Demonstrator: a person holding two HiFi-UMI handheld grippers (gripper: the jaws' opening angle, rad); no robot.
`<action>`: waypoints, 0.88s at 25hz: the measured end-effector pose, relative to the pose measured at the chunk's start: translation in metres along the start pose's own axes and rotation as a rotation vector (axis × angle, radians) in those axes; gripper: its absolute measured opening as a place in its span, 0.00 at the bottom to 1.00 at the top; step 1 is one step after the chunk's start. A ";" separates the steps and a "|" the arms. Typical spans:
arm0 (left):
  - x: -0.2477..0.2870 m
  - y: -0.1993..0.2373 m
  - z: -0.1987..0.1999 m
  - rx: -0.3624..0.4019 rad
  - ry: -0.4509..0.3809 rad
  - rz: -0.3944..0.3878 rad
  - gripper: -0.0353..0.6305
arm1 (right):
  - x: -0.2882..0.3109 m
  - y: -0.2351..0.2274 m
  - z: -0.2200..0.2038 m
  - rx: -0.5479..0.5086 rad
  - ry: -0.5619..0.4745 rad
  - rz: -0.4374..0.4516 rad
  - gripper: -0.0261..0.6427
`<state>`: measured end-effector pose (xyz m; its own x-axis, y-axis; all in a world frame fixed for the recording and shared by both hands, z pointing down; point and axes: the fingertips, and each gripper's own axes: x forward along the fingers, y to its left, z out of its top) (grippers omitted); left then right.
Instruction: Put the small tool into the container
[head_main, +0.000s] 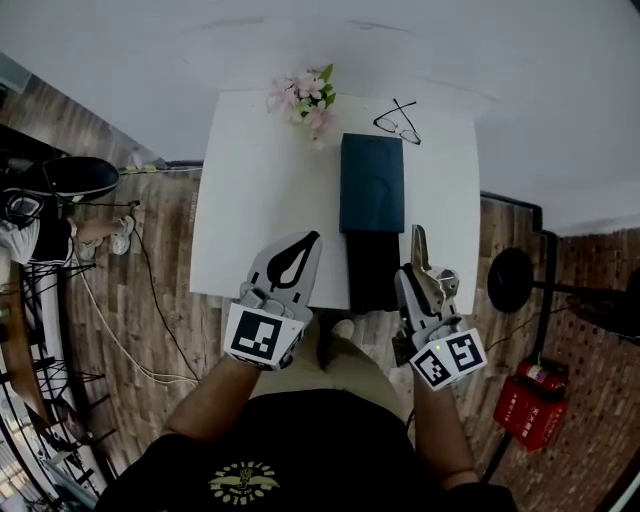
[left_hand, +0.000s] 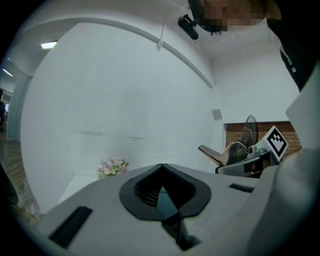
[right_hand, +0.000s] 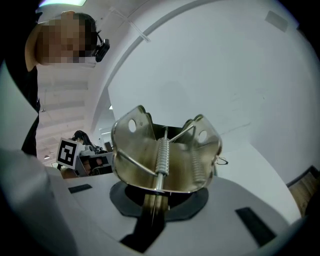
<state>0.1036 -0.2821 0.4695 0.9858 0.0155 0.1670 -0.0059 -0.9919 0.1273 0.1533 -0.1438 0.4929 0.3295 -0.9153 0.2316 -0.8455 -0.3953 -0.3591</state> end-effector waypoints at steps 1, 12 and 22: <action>-0.001 0.001 -0.004 -0.005 0.005 0.013 0.06 | 0.002 0.000 -0.002 -0.001 0.005 0.010 0.10; -0.005 -0.012 -0.029 -0.016 -0.020 0.063 0.06 | 0.008 -0.011 -0.025 0.020 0.005 0.023 0.10; 0.003 -0.018 -0.049 -0.022 -0.026 0.056 0.06 | 0.017 -0.025 -0.065 0.045 0.074 0.012 0.10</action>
<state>0.0982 -0.2583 0.5154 0.9879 -0.0432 0.1491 -0.0643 -0.9881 0.1395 0.1525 -0.1447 0.5650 0.2862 -0.9122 0.2931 -0.8289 -0.3892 -0.4018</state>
